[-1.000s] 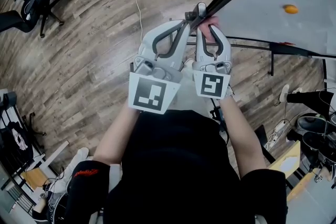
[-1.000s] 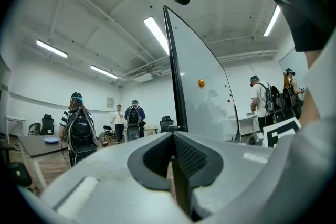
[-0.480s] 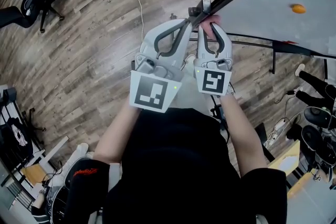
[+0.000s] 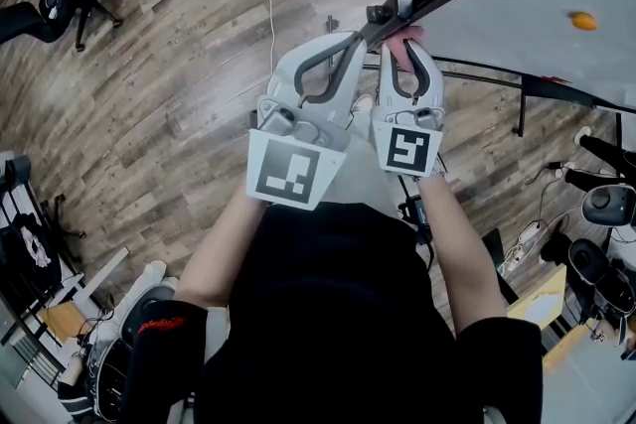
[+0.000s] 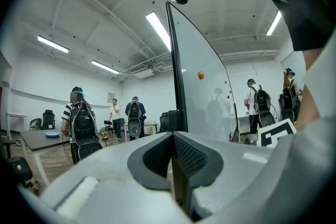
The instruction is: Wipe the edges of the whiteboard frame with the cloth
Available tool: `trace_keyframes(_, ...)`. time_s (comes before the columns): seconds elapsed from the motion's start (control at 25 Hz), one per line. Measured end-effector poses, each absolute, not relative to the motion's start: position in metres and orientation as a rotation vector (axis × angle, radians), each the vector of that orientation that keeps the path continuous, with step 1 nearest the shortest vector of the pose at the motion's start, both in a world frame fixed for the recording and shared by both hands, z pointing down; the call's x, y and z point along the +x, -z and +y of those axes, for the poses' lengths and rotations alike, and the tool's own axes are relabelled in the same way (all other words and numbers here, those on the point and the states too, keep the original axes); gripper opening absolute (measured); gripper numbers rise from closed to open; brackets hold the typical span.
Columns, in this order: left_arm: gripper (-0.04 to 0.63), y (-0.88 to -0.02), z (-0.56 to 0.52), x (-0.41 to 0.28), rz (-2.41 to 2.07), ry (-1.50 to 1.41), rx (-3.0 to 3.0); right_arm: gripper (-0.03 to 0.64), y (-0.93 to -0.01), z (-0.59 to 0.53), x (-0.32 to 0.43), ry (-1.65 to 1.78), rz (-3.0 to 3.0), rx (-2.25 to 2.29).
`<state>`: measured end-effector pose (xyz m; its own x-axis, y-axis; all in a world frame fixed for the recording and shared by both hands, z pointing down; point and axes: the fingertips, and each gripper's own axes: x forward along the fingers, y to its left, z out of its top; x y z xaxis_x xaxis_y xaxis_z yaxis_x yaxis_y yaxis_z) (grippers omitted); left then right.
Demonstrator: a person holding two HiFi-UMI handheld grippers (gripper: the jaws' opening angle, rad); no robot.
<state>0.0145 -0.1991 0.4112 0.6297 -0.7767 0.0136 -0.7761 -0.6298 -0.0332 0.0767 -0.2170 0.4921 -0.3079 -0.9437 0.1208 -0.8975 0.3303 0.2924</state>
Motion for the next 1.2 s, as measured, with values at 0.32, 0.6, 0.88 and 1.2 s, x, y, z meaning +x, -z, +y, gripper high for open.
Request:
trace_keyframes(0.32, 0.0, -0.432, -0.19, 0.02, 1.241, 0.135, -2.789, 0.066, -0.504, -0.216, 0.077, 0.222, -2.318, 1.654)
trace_keyframes(0.6, 0.0, -0.441, -0.189, 0.018, 1.271, 0.089, -2.8, 0.066, -0.513, -0.216, 0.077, 0.203, -2.313, 1.655)
trace_keyframes(0.88, 0.0, -0.429, -0.193, 0.018, 1.291, 0.051, -2.784, 0.066, -0.522, -0.215, 0.077, 0.182, -2.314, 1.649)
trace_keyframes(1.2, 0.0, -0.43, -0.185, 0.025, 1.258, -0.024, -2.694, 0.066, -0.531, -0.216, 0.077, 0.149, -2.316, 1.668)
